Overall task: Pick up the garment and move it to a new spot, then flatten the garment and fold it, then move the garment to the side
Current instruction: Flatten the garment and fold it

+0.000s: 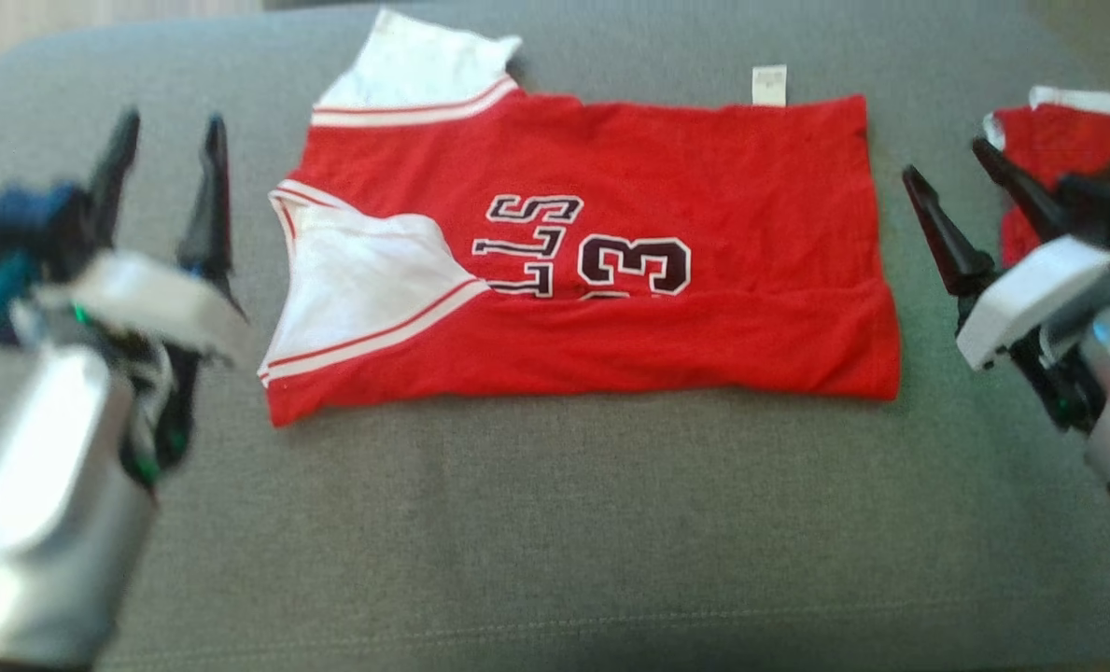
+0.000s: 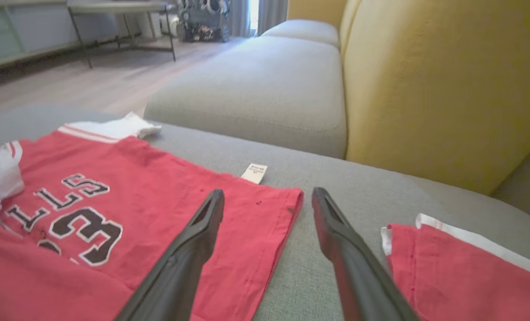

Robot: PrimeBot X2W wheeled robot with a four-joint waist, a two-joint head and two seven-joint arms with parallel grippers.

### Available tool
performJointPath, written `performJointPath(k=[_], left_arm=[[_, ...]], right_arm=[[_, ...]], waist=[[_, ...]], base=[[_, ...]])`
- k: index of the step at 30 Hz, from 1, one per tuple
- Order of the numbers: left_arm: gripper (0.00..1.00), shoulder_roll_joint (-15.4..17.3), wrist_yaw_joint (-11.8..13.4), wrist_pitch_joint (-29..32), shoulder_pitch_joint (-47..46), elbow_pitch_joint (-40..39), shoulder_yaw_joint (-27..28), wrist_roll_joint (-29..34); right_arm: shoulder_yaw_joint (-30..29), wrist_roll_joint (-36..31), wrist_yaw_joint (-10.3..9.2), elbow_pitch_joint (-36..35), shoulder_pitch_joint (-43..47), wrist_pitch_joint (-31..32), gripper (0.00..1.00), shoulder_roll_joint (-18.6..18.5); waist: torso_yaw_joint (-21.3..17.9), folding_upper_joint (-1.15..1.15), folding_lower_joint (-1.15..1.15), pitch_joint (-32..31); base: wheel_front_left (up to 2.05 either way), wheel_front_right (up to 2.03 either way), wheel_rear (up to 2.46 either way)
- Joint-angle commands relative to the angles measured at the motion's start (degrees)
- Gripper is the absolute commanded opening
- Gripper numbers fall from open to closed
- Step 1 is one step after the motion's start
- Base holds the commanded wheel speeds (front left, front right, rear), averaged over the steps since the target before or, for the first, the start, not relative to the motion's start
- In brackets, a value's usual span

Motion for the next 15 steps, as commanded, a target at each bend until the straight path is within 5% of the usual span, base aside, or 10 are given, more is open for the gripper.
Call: performJointPath(k=[1, 7, 15], left_arm=[[1.0, -0.1, 1.5, -0.4, 2.6, -5.2, 5.4, 0.2], [1.0, -5.3, 2.4, -0.4, 12.1, -13.1, 9.8, 3.3], [1.0, -14.4, 0.9, -0.4, 21.7, -16.1, 15.4, 10.1]], right_arm=[[-5.4, -1.7, -0.03, -1.0, 2.8, -1.4, 1.0, 0.7], [-21.9, -10.7, -0.03, -8.0, 11.2, -1.7, 1.0, 5.7], [-40.7, -27.5, -0.03, -25.7, 31.0, -1.8, 1.0, 20.4]], waist=[[0.6, 0.0, 0.0, -2.0], [0.8, 0.0, 0.0, -3.5], [1.3, 0.0, 0.0, -4.4]], base=[[0.0, 0.0, 0.0], [0.0, 0.0, 0.0], [0.0, 0.0, 0.0]])
